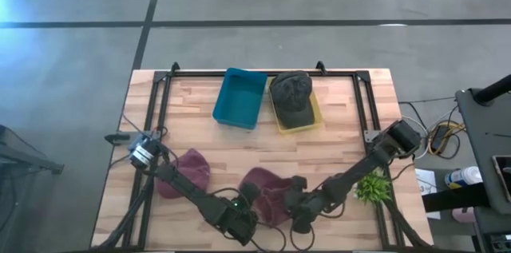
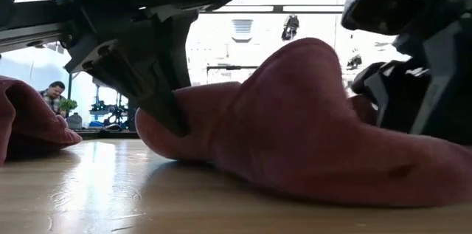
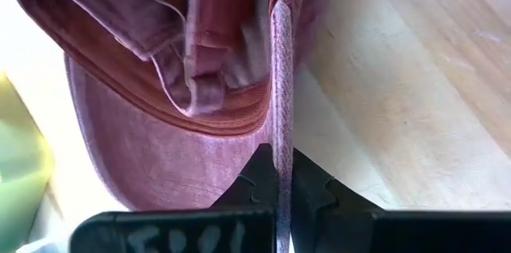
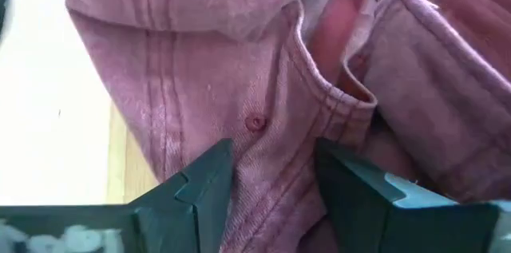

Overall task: Pick & Place hat
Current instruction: Put the right pink cap into the blue bin

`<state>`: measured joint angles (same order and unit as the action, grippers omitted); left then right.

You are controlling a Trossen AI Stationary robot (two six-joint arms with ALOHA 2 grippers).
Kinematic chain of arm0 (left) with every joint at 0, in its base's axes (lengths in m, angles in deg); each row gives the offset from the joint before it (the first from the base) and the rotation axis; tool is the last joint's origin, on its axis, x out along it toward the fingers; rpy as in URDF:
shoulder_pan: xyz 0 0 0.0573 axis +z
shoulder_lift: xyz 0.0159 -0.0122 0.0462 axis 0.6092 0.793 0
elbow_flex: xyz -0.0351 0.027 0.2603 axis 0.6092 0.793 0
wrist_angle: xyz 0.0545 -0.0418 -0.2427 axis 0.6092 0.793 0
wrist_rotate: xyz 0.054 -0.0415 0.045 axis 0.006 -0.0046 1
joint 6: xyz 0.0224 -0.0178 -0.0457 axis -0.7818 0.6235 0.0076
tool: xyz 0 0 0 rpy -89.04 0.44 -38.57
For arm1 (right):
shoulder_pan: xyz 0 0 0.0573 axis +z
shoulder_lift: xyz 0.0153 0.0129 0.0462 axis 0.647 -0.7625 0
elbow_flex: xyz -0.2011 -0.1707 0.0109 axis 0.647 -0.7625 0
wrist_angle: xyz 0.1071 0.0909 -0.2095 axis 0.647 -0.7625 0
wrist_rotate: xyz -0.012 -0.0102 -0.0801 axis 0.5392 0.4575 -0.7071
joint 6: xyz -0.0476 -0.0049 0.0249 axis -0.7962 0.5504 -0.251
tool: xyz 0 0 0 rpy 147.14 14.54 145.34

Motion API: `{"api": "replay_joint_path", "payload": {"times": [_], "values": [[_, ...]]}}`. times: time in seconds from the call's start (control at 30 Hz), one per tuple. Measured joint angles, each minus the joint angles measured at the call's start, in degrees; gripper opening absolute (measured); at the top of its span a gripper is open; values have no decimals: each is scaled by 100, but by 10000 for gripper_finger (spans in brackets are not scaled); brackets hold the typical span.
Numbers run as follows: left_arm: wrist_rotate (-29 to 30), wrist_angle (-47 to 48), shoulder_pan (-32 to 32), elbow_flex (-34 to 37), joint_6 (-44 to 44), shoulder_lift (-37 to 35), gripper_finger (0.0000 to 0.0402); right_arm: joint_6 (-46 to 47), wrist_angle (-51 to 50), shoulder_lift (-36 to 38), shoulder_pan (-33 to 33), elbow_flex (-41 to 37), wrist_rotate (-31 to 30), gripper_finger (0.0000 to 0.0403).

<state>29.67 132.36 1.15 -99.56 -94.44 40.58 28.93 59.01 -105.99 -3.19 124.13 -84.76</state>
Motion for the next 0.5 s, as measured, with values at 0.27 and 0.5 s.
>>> {"api": "replay_joint_path", "payload": {"times": [0.27, 0.5], "values": [[-68, 35, 65, -102, 1, -2, 5, -296, -232, 703, -123, -33, -241, 176], [-139, 86, 364, -438, 260, -2, 5, -1142, -1425, 1643, -53, 2, -571, 176]]}}
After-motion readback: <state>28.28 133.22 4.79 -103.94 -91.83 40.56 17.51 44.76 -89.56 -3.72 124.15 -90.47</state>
